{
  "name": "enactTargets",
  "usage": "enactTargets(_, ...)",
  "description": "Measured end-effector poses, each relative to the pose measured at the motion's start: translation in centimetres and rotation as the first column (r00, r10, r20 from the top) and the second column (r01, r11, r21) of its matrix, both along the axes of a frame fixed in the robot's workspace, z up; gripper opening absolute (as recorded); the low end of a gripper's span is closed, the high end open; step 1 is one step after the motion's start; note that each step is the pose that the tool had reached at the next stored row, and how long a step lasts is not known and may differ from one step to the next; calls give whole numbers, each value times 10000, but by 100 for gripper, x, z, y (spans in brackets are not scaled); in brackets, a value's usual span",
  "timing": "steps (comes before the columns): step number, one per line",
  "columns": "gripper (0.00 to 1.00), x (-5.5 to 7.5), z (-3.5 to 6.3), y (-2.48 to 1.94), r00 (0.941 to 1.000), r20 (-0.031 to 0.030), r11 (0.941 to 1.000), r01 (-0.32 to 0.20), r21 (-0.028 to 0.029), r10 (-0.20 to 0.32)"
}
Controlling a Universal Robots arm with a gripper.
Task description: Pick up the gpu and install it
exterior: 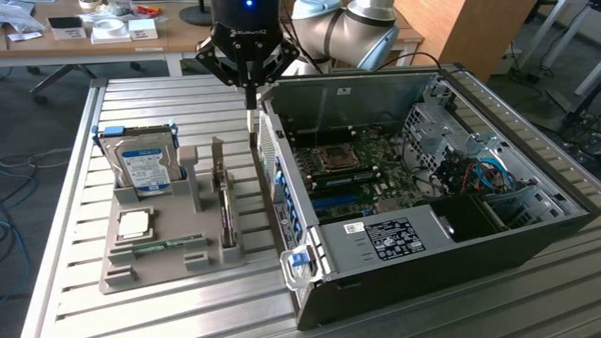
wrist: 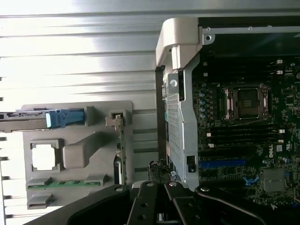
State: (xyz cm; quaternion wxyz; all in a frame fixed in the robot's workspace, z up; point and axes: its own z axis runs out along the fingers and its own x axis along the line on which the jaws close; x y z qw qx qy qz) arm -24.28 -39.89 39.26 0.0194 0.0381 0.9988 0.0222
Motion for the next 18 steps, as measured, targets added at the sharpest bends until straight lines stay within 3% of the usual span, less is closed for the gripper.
enactTargets(18,11,-328,-8,0,10000,0,10000,1,0,-1)
